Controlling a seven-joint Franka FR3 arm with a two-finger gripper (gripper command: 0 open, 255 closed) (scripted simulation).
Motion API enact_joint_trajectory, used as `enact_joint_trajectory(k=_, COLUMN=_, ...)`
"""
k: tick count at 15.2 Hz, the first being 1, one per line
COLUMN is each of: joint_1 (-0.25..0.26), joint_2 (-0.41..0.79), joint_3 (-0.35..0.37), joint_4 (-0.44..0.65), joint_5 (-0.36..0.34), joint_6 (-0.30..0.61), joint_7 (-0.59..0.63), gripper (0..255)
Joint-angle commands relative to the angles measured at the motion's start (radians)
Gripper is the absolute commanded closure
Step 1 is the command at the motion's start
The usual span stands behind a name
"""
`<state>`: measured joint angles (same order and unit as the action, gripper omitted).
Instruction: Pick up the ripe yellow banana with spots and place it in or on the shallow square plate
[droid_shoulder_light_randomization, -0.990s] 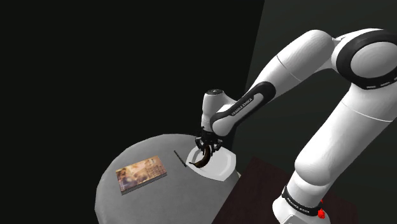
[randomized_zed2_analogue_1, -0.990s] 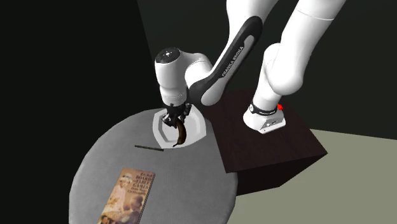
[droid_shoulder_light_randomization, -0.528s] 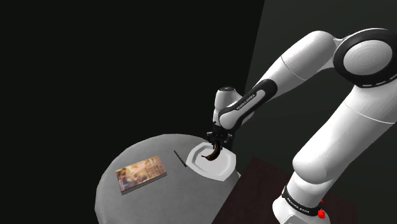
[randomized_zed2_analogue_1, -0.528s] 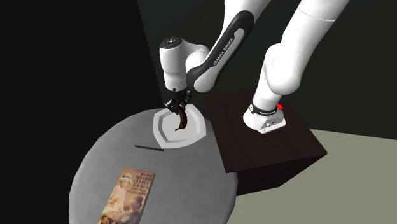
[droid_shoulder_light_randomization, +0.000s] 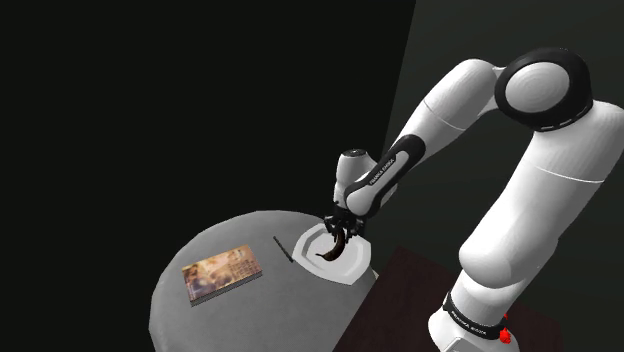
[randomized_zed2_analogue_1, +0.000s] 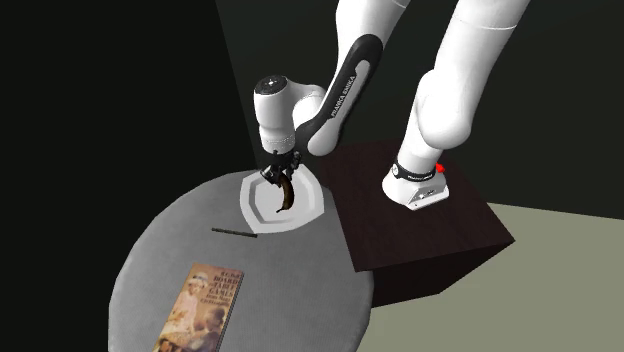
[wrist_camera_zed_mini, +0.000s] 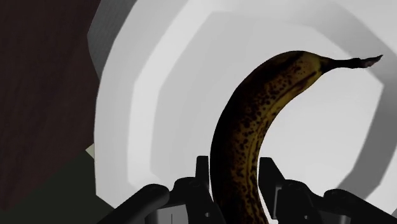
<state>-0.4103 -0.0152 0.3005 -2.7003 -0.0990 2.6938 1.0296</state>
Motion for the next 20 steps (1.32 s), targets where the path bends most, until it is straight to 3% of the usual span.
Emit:
enact_joint_trajectory(k=1, joint_1=-0.004, joint_2=0.03, joint_3=-0.003, joint_4=-0.004, joint_5=-0.029, joint_6=0.033, joint_7=0.021, gripper=255)
enact_joint_trajectory(k=4, joint_1=-0.006, joint_2=0.088, joint_3=-0.014, joint_4=0.0, joint_5=-0.09, joint_6=0.082, joint_7=0.067, gripper=255)
enact_joint_trajectory(k=12, joint_1=-0.005, joint_2=0.088, joint_3=-0.015, joint_4=0.0, joint_5=-0.09, joint_6=0.082, joint_7=0.066, gripper=255)
enact_joint_trajectory(k=13, joint_1=-0.005, joint_2=0.088, joint_3=-0.015, joint_4=0.0, joint_5=-0.09, joint_6=0.082, joint_7=0.066, gripper=0)
enact_joint_trajectory(k=18, joint_1=-0.005, joint_2=0.088, joint_3=-0.015, joint_4=0.0, joint_5=-0.09, joint_6=0.082, joint_7=0.066, gripper=0)
enact_joint_trajectory(k=20, joint_1=-0.006, joint_2=-0.001, joint_3=0.008, joint_4=-0.005, joint_5=0.0, joint_6=0.004, joint_7=0.002, gripper=0)
